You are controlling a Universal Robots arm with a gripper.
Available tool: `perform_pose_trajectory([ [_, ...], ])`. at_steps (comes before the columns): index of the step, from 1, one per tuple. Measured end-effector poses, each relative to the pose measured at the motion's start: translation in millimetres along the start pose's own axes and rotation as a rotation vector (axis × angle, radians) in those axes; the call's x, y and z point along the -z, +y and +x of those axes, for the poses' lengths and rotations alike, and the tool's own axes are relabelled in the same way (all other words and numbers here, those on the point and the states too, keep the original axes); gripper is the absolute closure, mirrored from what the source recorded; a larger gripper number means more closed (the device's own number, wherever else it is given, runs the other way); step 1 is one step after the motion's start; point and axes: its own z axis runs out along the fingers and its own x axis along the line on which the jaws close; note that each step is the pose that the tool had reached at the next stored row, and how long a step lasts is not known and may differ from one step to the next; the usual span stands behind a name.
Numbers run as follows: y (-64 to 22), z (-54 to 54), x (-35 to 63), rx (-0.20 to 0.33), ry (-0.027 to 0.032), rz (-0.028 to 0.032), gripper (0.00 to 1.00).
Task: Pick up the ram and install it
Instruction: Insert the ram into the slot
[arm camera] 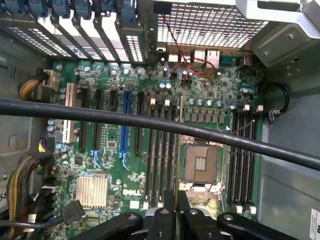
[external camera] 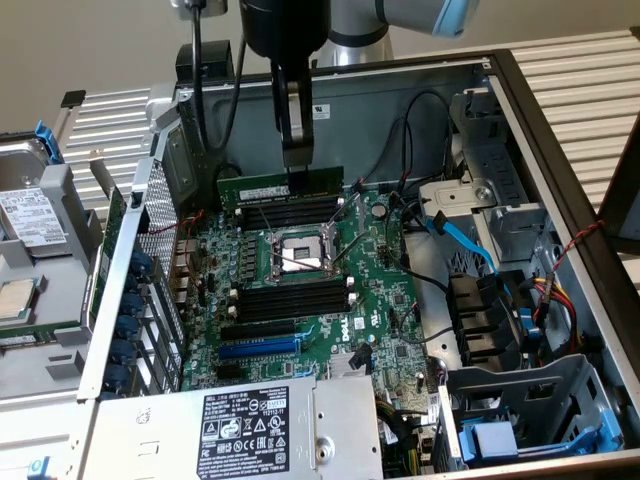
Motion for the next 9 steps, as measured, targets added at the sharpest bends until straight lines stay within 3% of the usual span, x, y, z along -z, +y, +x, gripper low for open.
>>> perform_pose_trajectory([
  [9,-1.4,0.7,-16.4,0.0,-0.0001,0.0,0.87],
])
